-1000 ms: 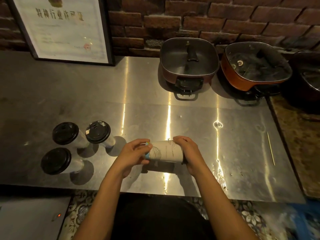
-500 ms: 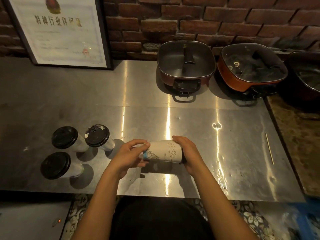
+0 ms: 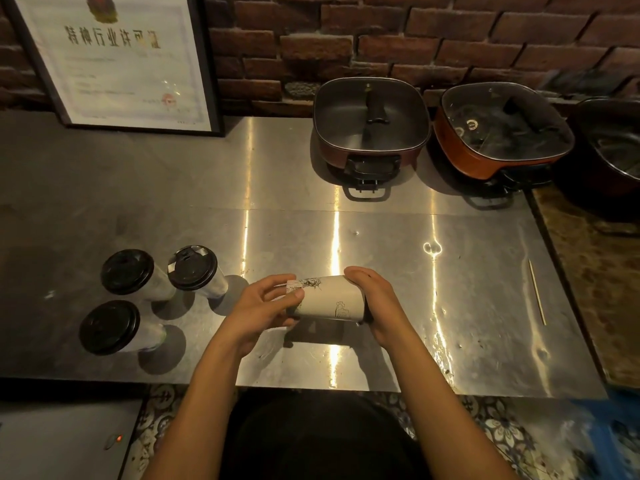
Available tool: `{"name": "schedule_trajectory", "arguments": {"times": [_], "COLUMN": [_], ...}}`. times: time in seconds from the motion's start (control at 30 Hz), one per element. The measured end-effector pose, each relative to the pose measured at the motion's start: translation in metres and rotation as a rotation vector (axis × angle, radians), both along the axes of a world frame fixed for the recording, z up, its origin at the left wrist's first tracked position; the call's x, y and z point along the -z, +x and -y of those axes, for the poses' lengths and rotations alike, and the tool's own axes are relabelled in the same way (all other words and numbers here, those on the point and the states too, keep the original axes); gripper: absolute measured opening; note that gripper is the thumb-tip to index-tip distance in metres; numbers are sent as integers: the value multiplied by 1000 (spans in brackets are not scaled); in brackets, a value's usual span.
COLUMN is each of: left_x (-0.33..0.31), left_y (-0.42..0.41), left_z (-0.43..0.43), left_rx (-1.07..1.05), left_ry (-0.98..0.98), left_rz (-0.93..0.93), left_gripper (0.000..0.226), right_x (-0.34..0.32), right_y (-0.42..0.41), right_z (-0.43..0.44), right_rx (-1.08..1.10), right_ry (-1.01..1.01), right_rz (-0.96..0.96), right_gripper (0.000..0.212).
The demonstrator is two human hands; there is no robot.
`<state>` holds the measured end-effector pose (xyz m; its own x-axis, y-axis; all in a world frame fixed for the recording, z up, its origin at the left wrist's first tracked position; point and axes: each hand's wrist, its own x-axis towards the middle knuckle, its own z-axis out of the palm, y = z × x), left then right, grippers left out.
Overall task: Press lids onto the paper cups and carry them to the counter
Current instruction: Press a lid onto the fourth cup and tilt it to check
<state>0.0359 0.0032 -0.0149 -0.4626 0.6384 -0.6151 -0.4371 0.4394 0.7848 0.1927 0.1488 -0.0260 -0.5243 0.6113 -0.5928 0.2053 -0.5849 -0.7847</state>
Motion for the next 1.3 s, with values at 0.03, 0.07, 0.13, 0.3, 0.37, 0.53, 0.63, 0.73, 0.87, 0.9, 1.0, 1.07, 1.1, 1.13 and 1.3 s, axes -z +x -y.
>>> {"name": "schedule_trajectory", "arguments": {"times": [0.03, 0.07, 0.13, 0.3, 0.37, 0.53, 0.63, 0.73, 0.87, 0.9, 1.0, 1.07, 1.1, 1.13, 1.3], "left_x": [-1, -2, -3, -1, -3, -2, -4, -6, -4, -4, -6, -5, -5, -5, -9], "left_y": [1, 2, 4, 2, 4, 4, 5, 9, 8, 7, 9, 9, 9, 8, 9], "left_z": [0, -1, -2, 2, 2, 1, 3, 1, 5, 5, 3, 3, 4, 5, 3], "left_rx": [5, 9, 8, 73, 74, 84, 91, 91, 98, 98, 92, 103, 113, 128, 131], "left_ry": [8, -5, -52, 25, 0, 18, 17, -34, 14, 19, -16, -18, -3, 14, -28], "left_rz": [-5, -10, -15, -63, -96, -91, -121, -129, -117, -130, -157, -156, -155, -161, -152], "left_gripper": [41, 39, 40, 44, 37, 35, 33, 33, 34, 35, 34, 36, 38, 40, 33], "right_x": [0, -1, -1, -2, -4, -7, -8, -9, -11, -11, -12, -12, -13, -13, -16], "right_y": [0, 0, 1, 4, 5, 7, 9, 9, 11, 11, 11, 11, 11, 11, 13], "right_z": [-1, -2, -3, -5, -4, -2, -1, 0, 1, 1, 2, 2, 2, 2, 2], "right_rx": [7, 12, 14, 26, 30, 39, 48, 59, 53, 52, 47, 41, 37, 37, 32], "right_ry": [-11, -19, -19, -13, -30, -9, -26, -19, -5, -21, -30, -16, -11, -12, -24], "right_rz": [-1, 0, 5, 29, 32, 9, 8, -1, -9, -14, -16, -16, -14, -14, -30], "right_gripper": [25, 26, 27, 27, 27, 22, 25, 23, 22, 24, 28, 27, 26, 25, 21]}}
